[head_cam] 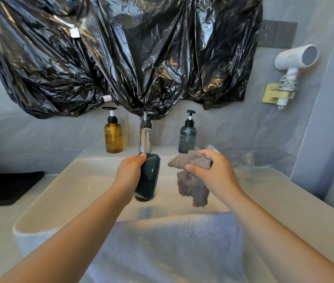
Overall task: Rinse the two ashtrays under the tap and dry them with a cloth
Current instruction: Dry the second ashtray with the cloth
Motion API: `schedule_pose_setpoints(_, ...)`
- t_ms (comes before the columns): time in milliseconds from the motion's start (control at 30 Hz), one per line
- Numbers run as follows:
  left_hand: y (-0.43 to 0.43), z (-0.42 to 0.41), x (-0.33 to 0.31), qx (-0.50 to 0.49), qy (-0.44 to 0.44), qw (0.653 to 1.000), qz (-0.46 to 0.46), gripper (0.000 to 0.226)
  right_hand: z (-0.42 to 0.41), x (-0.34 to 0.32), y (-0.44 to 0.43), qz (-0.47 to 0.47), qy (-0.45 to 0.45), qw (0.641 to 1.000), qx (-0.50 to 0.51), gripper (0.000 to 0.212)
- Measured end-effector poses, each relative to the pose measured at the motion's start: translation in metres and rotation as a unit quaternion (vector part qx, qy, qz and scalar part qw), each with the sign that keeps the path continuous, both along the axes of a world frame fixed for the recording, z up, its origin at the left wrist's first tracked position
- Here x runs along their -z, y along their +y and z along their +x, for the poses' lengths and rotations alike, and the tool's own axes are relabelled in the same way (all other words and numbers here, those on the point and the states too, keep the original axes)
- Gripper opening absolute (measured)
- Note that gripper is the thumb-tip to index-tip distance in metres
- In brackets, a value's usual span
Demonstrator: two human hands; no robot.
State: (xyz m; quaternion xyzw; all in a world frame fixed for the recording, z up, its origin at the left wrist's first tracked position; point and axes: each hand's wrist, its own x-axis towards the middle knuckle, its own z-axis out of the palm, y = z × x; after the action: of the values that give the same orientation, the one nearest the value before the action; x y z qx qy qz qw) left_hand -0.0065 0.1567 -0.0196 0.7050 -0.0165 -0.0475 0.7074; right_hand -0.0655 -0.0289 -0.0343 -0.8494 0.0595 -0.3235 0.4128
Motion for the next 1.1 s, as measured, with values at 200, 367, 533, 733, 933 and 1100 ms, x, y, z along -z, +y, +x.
schedule_pose_setpoints(200, 0.003, -0.06, -0.023, 0.027, -0.066, 0.997, 0.0, 0.022, -0.058, -0.032, -0.011, -0.007, -0.04, 0.999, 0.006, 0.034)
schedule_pose_setpoints(367, 0.004, -0.12, -0.031, 0.053, -0.106, 0.993, 0.003, 0.023, -0.126, -0.038, -0.033, -0.022, -0.034, 0.998, 0.038, 0.031)
schedule_pose_setpoints(533, 0.005, -0.168, -0.018, 0.076, -0.133, 0.988, 0.021, 0.026, -0.182, -0.008, -0.061, -0.045, 0.056, 0.993, 0.09, 0.043)
schedule_pose_setpoints(733, -0.003, -0.202, 0.014, 0.087, -0.148, 0.983, 0.068, 0.03, -0.21, 0.048, -0.076, -0.025, 0.136, 0.985, 0.102, 0.065)
schedule_pose_setpoints(933, -0.002, -0.216, 0.036, 0.141, -0.188, 0.963, 0.132, 0.05, -0.216, 0.069, -0.075, -0.018, 0.197, 0.977, 0.073, 0.08)
schedule_pose_setpoints(1100, 0.004, -0.223, 0.044, 0.161, -0.363, 0.861, 0.318, 0.035, -0.205, 0.047, -0.042, 0.039, 0.169, 0.984, -0.025, 0.043)
